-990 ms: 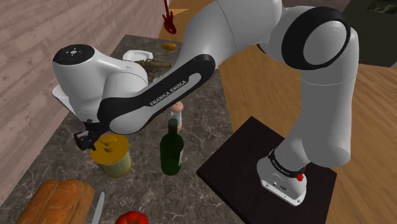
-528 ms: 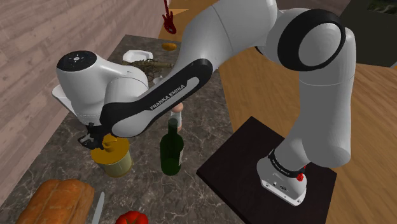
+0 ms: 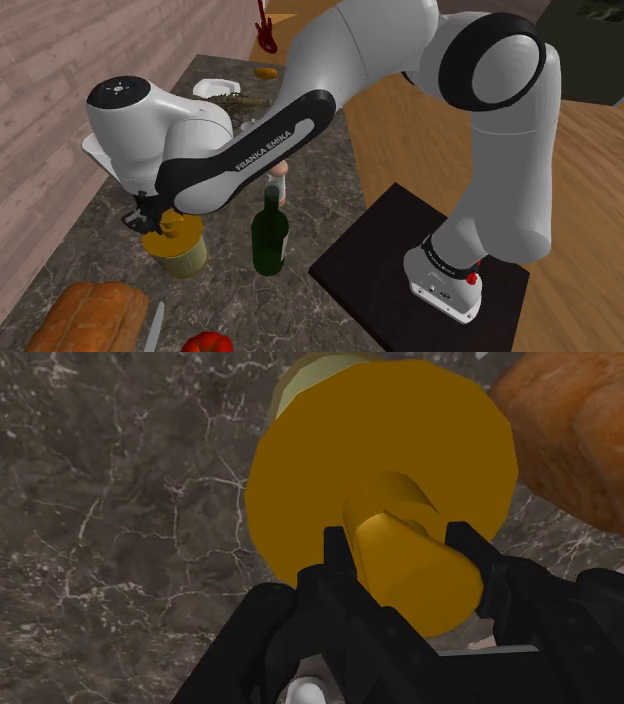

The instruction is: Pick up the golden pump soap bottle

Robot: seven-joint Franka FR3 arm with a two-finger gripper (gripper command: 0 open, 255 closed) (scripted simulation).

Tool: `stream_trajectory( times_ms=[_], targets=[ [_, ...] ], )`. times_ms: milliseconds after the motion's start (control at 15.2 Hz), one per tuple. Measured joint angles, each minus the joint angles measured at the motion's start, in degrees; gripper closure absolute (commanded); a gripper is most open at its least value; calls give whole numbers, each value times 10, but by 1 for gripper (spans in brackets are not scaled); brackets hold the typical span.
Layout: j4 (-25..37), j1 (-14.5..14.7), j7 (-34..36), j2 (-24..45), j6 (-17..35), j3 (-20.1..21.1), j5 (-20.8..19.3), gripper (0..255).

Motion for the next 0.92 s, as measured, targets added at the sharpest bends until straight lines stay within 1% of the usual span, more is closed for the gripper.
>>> stream_trajectory(
  times_ms=[924],
  targets=[
    [37,-11,-26,-47,-78,20,34,255]
  ],
)
